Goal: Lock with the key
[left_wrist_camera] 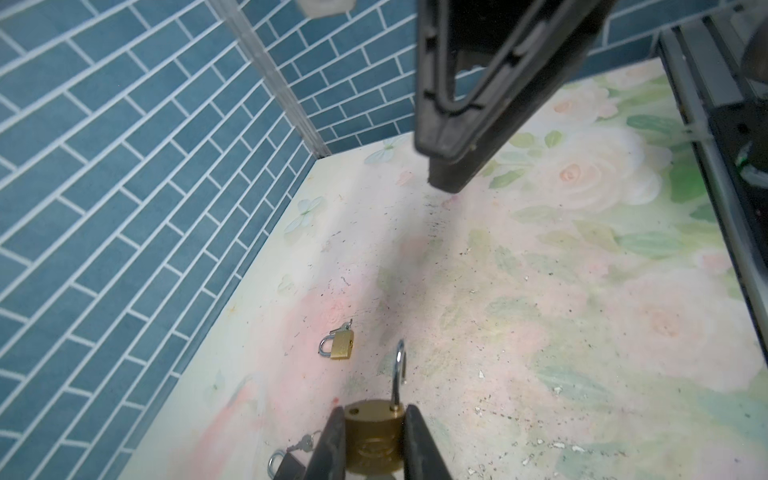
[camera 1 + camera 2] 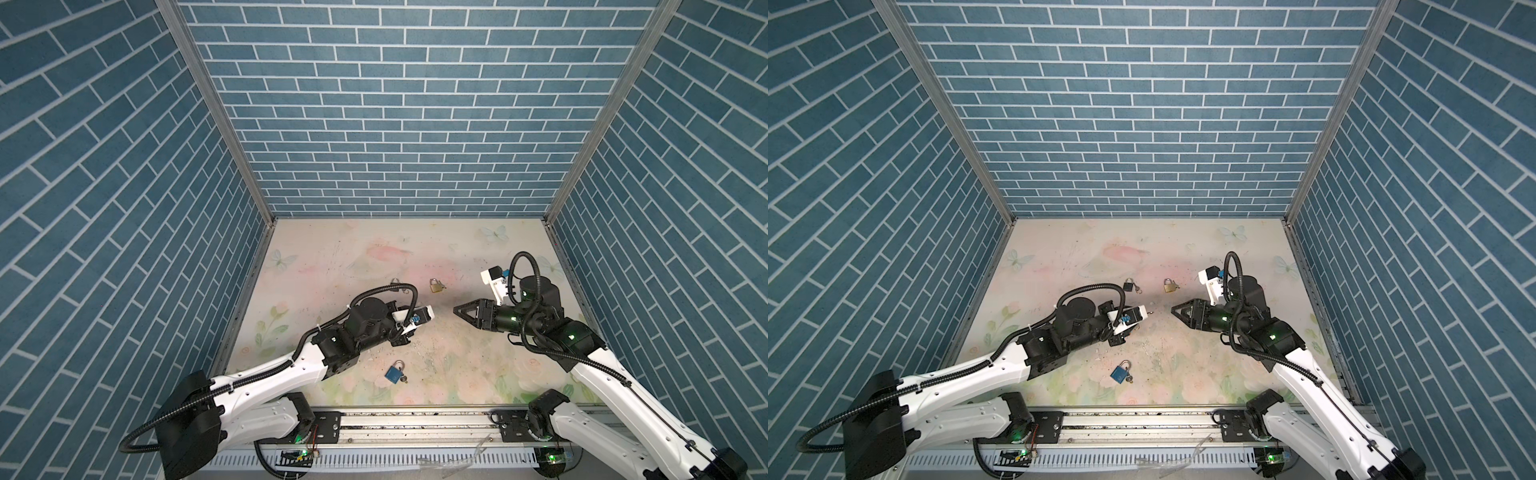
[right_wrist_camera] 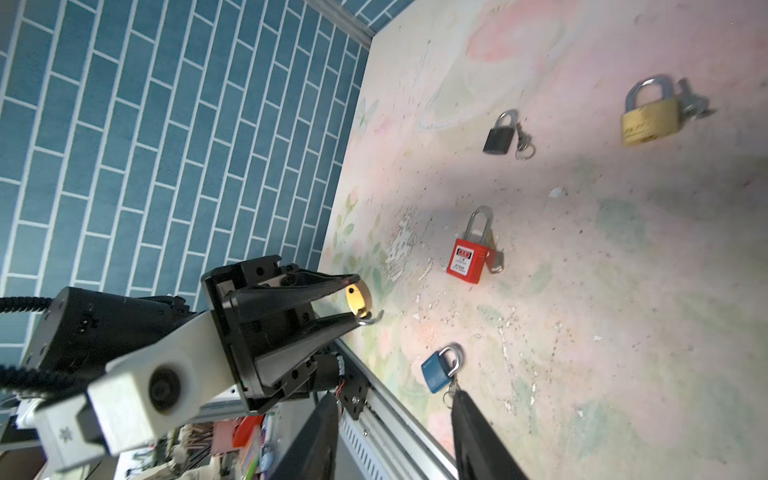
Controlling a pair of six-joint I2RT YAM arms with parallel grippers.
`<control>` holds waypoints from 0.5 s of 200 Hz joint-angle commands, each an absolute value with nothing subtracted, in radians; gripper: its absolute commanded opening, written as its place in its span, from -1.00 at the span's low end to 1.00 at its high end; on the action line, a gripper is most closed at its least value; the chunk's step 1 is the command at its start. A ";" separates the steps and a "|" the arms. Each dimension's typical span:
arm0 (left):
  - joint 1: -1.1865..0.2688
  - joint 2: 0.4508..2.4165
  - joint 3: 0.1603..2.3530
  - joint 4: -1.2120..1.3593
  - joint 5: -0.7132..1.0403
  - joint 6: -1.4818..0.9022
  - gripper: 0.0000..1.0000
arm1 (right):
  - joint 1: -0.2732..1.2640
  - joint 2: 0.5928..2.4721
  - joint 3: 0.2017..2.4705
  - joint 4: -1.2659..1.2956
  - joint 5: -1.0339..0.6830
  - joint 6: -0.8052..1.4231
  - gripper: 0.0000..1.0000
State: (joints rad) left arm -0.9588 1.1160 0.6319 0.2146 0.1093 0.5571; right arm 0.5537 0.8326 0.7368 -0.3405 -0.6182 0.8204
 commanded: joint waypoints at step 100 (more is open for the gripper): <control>-1.042 1.181 0.661 0.271 0.028 0.701 -1.00 | 0.667 0.925 0.627 -0.103 -0.693 1.007 -0.21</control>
